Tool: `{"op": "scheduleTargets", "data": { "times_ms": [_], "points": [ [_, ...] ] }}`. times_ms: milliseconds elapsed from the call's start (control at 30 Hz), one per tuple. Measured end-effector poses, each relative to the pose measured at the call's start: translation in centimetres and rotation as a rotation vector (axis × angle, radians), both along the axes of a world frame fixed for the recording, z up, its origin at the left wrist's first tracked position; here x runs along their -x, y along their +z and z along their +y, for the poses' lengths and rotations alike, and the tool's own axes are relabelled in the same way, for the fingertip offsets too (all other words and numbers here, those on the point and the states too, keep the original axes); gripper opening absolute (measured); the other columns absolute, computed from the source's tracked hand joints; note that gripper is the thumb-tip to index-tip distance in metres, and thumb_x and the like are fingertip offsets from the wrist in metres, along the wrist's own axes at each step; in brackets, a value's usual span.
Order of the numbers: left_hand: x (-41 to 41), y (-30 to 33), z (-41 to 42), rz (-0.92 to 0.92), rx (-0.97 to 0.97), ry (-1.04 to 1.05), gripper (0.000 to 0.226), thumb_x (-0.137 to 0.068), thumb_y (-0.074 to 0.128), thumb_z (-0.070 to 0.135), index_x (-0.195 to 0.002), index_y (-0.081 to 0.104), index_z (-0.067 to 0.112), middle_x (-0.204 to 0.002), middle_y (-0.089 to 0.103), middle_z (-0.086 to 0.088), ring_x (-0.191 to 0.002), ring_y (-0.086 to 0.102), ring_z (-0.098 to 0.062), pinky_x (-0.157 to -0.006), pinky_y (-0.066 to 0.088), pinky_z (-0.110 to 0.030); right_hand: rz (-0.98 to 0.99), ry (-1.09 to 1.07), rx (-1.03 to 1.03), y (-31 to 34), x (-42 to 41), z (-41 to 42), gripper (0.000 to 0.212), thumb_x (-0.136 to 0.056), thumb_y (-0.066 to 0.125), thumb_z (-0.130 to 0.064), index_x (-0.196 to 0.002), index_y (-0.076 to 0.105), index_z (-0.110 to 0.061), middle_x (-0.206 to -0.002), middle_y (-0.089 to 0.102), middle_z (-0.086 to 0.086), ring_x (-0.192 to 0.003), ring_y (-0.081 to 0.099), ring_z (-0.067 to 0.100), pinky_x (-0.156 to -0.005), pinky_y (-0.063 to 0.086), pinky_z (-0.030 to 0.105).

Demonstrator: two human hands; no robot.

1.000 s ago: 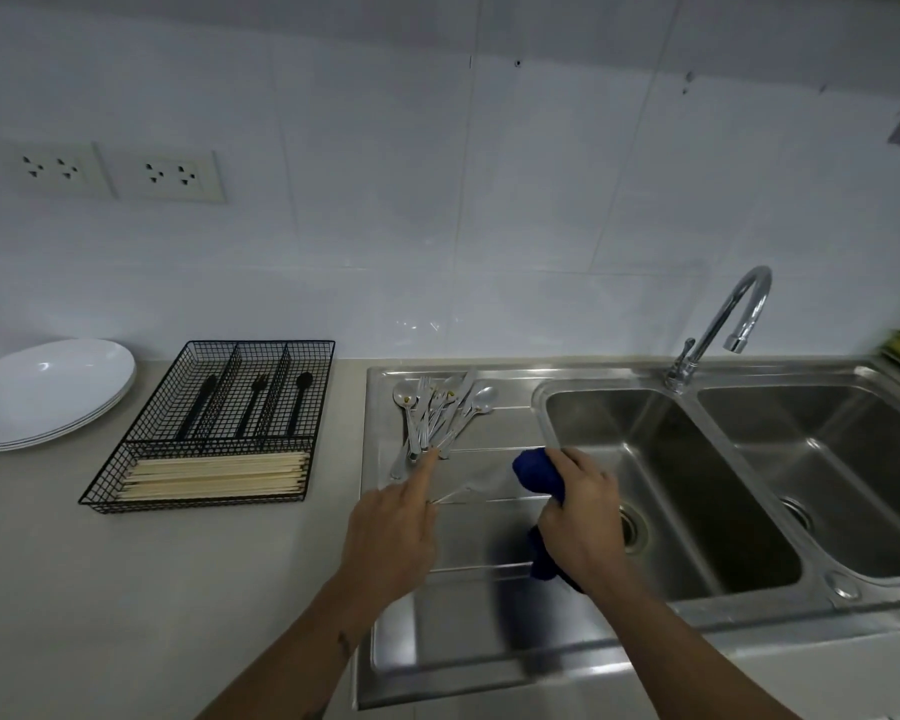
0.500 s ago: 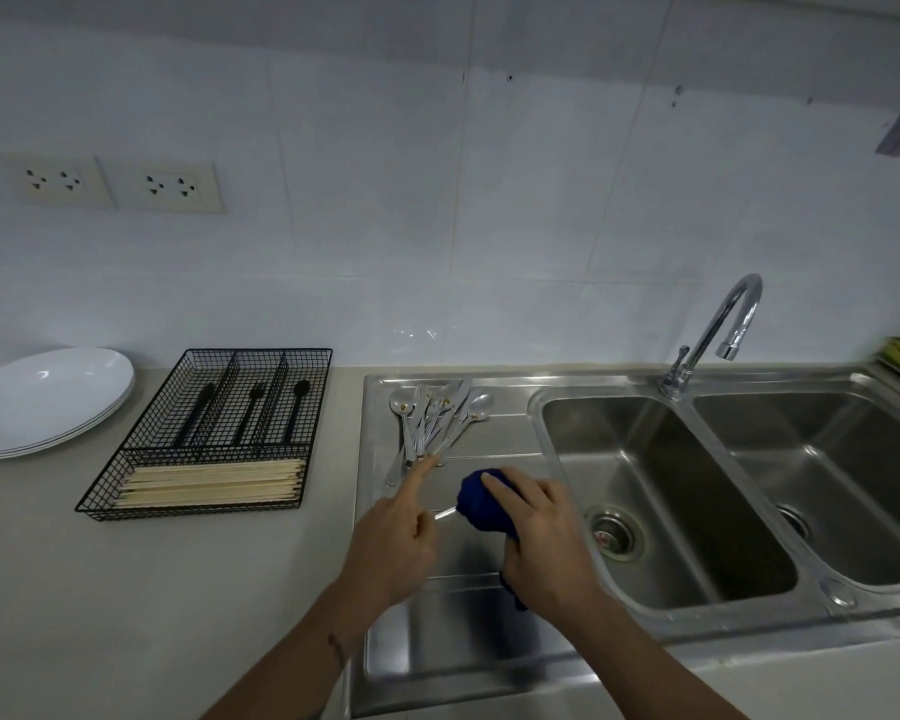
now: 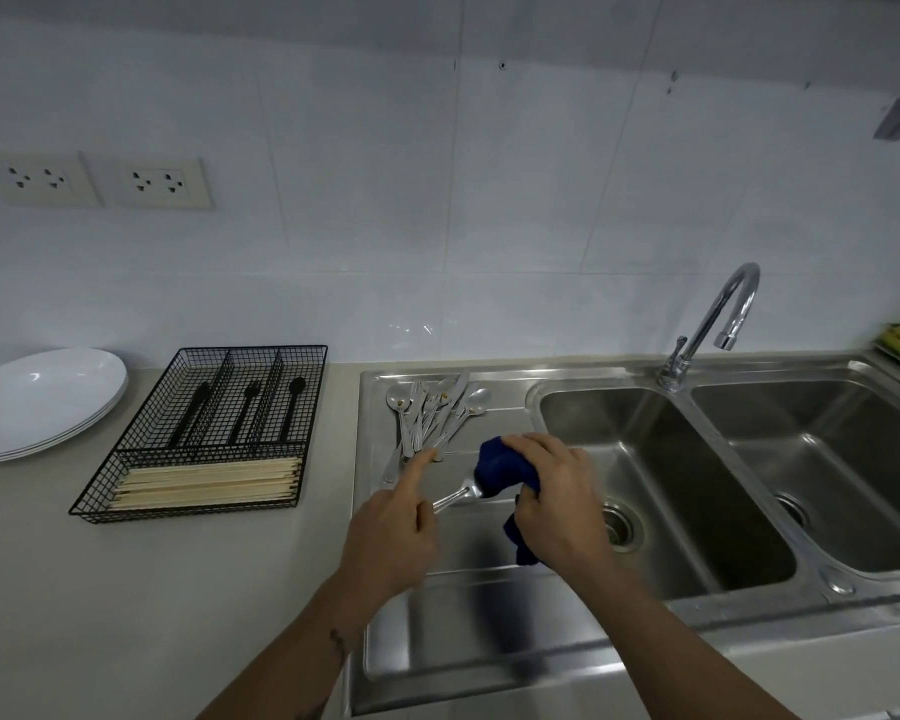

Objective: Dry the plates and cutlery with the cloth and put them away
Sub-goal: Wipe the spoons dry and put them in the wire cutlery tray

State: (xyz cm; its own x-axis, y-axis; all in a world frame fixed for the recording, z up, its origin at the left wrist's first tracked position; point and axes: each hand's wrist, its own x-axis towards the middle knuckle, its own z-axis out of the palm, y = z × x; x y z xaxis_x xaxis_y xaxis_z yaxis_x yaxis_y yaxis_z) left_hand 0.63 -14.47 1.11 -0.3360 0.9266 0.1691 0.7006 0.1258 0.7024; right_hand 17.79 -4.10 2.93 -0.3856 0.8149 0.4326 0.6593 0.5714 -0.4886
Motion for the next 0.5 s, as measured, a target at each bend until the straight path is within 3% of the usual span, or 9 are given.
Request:
{"op": "scheduleTargets", "data": {
  "times_ms": [67, 133, 200, 300, 367, 500],
  "points": [
    [-0.3, 0.1, 0.2, -0.024, -0.011, -0.012, 0.063, -0.095, 0.051, 0.015, -0.15, 0.028, 0.037, -0.056, 0.055, -0.002, -0.045, 0.045, -0.01, -0.044, 0.038, -0.021, -0.042, -0.03, -0.009, 0.2, 0.6, -0.5, 0.064, -0.07, 0.06, 0.005, -0.128, 0.059, -0.023, -0.128, 0.056, 0.0, -0.105, 0.047, 0.025, -0.091, 0.038, 0.029],
    [-0.7, 0.3, 0.5, -0.041, -0.033, -0.012, 0.062, -0.095, 0.051, 0.014, -0.149, 0.03, 0.036, -0.059, 0.056, -0.001, -0.047, 0.047, -0.01, -0.045, 0.038, -0.019, -0.134, 0.056, 0.02, -0.3, 1.2, -1.3, 0.067, -0.074, 0.061, 0.0, -0.137, 0.051, -0.021, -0.142, 0.046, 0.004, -0.122, 0.041, 0.028, -0.102, 0.041, 0.041],
    [-0.8, 0.4, 0.8, -0.039, -0.044, -0.007, 0.061, -0.095, 0.052, 0.015, -0.148, 0.03, 0.035, -0.061, 0.058, 0.002, -0.049, 0.051, -0.009, -0.047, 0.039, -0.017, -0.24, 0.207, 0.034, -1.3, 1.5, -2.5, 0.075, -0.076, 0.064, -0.003, -0.145, 0.039, -0.021, -0.153, 0.032, 0.007, -0.14, 0.025, 0.031, -0.113, 0.031, 0.045],
    [-0.6, 0.2, 0.7, -0.048, -0.025, -0.007, 0.063, -0.094, 0.053, 0.014, -0.148, 0.028, 0.035, -0.059, 0.056, 0.004, -0.051, 0.053, -0.007, -0.046, 0.039, -0.016, -0.316, 0.33, 0.039, -2.9, 1.2, -3.1, 0.084, -0.076, 0.064, -0.001, -0.149, 0.029, -0.022, -0.159, 0.019, 0.005, -0.146, 0.011, 0.029, -0.117, 0.022, 0.042],
    [-0.7, 0.0, 0.3, -0.054, 0.003, -0.021, 0.066, -0.093, 0.051, 0.013, -0.149, 0.026, 0.036, -0.055, 0.053, 0.003, -0.046, 0.049, -0.009, -0.045, 0.038, -0.017, -0.25, 0.28, 0.149, -3.5, 0.9, -2.3, 0.083, -0.075, 0.059, 0.003, -0.148, 0.031, -0.024, -0.157, 0.022, 0.0, -0.143, 0.022, 0.025, -0.115, 0.03, 0.037],
    [-0.9, -0.4, 0.1, -0.059, 0.011, -0.035, 0.065, -0.095, 0.048, 0.012, -0.15, 0.026, 0.036, -0.049, 0.046, 0.004, -0.042, 0.044, -0.009, -0.044, 0.035, -0.018, -0.024, 0.134, 0.3, -2.9, 1.4, -1.7, 0.073, -0.072, 0.051, 0.008, -0.139, 0.048, -0.021, -0.139, 0.046, -0.005, -0.122, 0.048, 0.016, -0.102, 0.04, 0.026]
  ]
}}
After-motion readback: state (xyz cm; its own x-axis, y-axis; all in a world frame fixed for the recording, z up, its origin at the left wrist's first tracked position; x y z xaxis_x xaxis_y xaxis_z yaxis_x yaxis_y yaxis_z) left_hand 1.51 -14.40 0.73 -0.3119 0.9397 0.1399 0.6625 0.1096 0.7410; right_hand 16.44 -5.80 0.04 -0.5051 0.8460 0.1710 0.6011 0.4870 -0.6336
